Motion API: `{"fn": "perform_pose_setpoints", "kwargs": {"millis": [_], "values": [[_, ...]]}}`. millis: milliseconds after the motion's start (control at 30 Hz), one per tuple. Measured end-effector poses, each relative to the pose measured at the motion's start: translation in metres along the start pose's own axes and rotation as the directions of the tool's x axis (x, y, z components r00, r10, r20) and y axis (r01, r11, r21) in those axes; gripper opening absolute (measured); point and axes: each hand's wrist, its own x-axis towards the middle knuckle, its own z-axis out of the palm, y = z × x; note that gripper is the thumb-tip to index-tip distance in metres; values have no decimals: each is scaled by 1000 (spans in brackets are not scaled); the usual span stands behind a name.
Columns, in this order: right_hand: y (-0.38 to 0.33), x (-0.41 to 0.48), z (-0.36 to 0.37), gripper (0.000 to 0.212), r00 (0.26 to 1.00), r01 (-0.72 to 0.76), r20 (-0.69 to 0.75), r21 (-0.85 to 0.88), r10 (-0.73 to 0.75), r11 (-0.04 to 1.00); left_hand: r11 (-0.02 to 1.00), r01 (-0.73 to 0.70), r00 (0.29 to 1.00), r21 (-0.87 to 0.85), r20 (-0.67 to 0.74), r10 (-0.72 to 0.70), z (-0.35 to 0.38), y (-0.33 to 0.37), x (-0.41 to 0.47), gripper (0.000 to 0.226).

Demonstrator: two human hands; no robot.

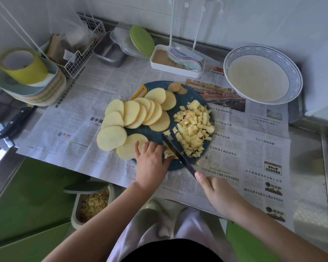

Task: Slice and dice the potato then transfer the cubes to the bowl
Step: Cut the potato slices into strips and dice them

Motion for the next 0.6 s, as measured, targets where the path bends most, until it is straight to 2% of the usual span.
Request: {"fn": "perform_pose_setpoints", "kwargs": {"millis": [233,300,433,600], "values": [[-6,19,15,58,998,52,-43,-26,-53,998,1000,-23,1000,6,-10,23,0,2,2,24],[-4,26,13,59,997,57,-50,31,-55,998,1000,-17,1000,16,-9,17,-1,2,2,24],[7,30,6,62,999,41,-18,250,-38,967,1000,-20,1000,3,-5,20,-2,1,3,25],[10,22,6,65,997,77,-10,293,-78,953,998,-44,999,-34,-1,44,-4,-6,1,30]]}}
